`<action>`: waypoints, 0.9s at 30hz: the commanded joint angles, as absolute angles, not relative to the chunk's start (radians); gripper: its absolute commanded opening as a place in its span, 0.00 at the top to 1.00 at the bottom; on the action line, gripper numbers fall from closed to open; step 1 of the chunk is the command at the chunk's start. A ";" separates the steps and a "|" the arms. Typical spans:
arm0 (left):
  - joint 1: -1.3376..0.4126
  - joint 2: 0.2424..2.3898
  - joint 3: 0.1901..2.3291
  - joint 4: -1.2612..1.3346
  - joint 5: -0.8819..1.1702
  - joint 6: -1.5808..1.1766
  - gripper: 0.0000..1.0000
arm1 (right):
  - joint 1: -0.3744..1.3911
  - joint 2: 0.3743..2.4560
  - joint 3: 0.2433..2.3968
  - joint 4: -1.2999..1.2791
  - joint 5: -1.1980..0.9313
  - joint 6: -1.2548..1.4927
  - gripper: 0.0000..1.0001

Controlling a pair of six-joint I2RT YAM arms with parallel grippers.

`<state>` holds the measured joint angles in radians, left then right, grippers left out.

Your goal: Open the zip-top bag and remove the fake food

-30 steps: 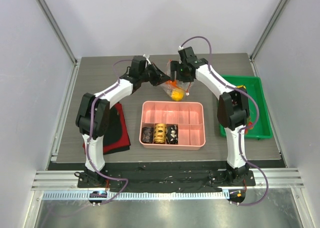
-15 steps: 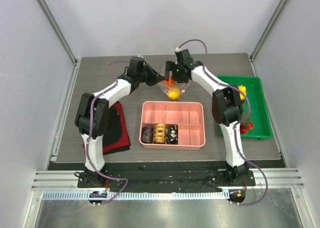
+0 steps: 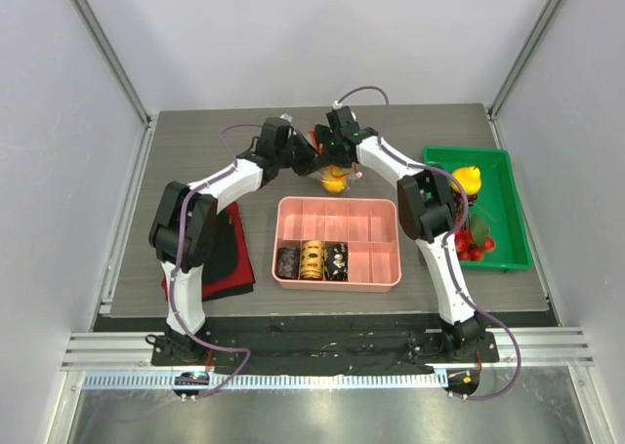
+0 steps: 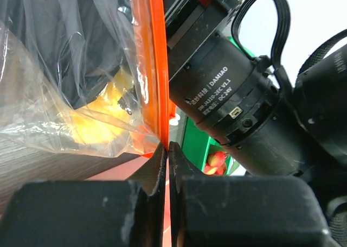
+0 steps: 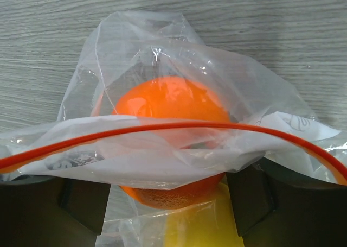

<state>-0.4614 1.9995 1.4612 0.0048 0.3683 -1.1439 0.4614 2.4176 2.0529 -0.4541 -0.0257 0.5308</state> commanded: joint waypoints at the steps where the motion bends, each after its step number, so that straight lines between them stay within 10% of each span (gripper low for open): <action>1: -0.451 1.933 1.465 0.031 0.430 -1.129 1.00 | 0.465 2.341 2.074 -0.408 0.021 0.500 0.56; 11: -0.408 1.922 1.466 0.009 0.431 -1.115 1.00 | 0.463 2.085 1.951 -0.570 0.077 0.365 0.89; 27: -0.388 1.896 1.514 -0.083 0.446 -1.037 1.00 | 0.457 1.870 1.835 -0.704 -0.152 0.396 0.98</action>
